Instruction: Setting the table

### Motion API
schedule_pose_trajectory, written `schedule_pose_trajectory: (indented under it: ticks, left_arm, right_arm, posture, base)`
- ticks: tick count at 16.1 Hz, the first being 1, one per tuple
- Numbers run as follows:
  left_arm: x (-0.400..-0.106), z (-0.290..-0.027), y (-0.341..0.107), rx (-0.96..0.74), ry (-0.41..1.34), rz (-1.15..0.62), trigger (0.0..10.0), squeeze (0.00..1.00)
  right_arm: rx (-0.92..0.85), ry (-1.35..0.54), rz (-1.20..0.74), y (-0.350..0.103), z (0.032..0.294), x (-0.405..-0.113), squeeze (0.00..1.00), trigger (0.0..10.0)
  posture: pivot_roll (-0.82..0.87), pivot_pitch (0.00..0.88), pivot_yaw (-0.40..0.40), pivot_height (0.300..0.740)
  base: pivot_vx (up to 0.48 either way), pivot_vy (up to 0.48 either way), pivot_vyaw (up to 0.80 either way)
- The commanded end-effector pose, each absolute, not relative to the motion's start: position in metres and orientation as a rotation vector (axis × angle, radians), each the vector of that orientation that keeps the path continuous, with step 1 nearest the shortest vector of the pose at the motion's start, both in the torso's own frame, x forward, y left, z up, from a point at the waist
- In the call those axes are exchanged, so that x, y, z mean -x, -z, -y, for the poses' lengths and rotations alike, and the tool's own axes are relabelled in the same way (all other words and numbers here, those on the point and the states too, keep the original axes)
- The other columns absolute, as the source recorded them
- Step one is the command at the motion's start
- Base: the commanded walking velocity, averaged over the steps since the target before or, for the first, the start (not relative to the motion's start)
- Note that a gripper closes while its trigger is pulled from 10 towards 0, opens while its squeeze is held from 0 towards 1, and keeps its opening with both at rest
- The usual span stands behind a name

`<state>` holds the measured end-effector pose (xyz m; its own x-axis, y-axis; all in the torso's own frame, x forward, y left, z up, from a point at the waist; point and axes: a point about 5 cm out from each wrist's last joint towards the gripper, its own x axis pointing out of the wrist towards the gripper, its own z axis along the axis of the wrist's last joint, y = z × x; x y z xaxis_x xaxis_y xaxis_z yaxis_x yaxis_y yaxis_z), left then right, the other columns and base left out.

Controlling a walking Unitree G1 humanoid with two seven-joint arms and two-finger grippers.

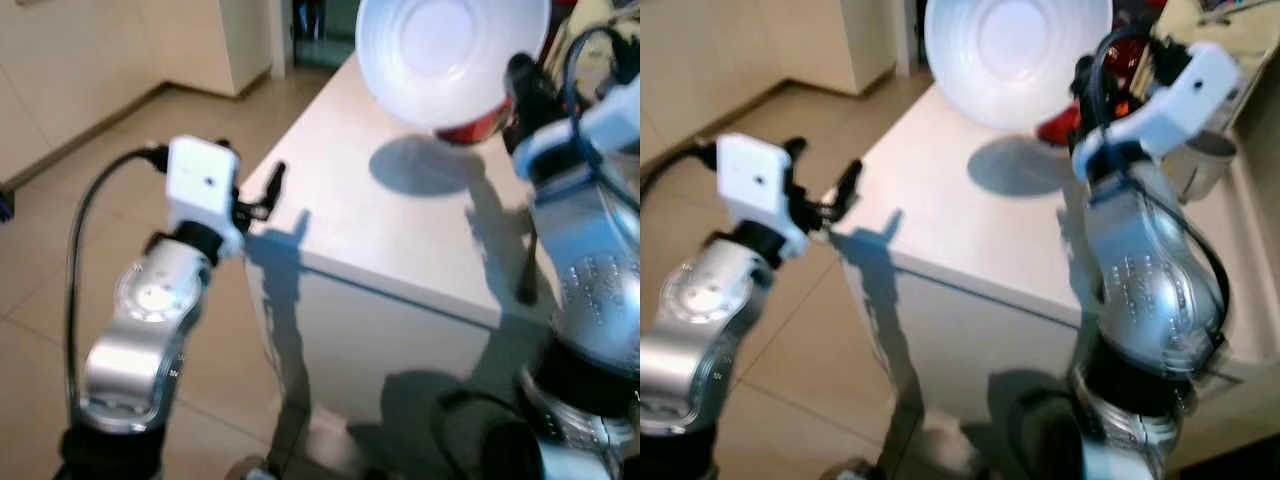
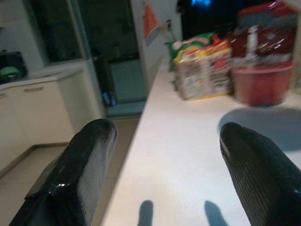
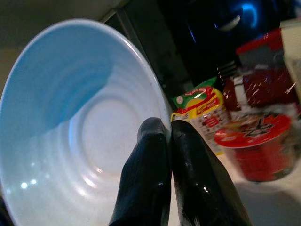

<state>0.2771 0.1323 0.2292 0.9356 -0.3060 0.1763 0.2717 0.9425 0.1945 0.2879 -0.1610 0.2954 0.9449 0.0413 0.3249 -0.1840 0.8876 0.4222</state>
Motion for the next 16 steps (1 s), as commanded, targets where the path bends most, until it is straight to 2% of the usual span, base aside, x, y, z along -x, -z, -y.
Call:
schedule_pose_trajectory:
  ticks: [1, 2, 3, 7, 13, 16]
  left_arm:
    - [-0.277, -0.132, -0.227, -0.171, 0.284, 0.203, 10.0, 0.0]
    - [-0.277, -0.132, -0.226, -0.17, 0.28, 0.201, 10.0, 0.0]
    - [-0.279, -0.133, -0.22, -0.168, 0.264, 0.19, 10.0, 0.0]
    - [-0.281, -0.132, -0.217, -0.168, 0.26, 0.185, 10.0, 0.0]
    - [-0.287, -0.132, -0.209, -0.097, 0.214, 0.166, 10.0, 0.0]
    - [-0.287, -0.128, -0.203, -0.119, 0.226, 0.151, 10.0, 0.0]
  right_arm:
    - [-0.417, -0.129, 0.313, -0.294, 0.157, -0.283, 0.0, 10.0]
    - [-0.395, -0.125, 0.303, -0.289, 0.157, -0.282, 0.0, 10.0]
    - [-0.29, -0.108, 0.278, -0.275, 0.153, -0.277, 0.0, 10.0]
    - [-0.165, -0.15, 0.181, -0.254, 0.14, -0.279, 0.0, 10.0]
    - [-0.073, -0.158, 0.156, -0.23, 0.136, -0.271, 0.0, 10.0]
    - [-0.036, -0.06, 0.091, -0.196, 0.149, -0.267, 0.0, 10.0]
  posture:
    - [0.0, 0.0, 0.004, 0.74]
    - [0.0, 0.0, 0.003, 0.74]
    - [0.01, 0.0, -0.008, 0.74]
    - [0.02, 0.0, -0.013, 0.74]
    - [0.01, 0.0, -0.01, 0.74]
    - [0.0, 0.0, -0.006, 0.74]
  base:
    - [-0.33, 0.0, 0.0]
    - [-0.334, 0.0, 0.0]
    - [-0.334, 0.0, 0.0]
    - [-0.321, 0.0, 0.0]
    - [0.0, 0.0, 0.0]
    - [0.0, -0.424, 0.0]
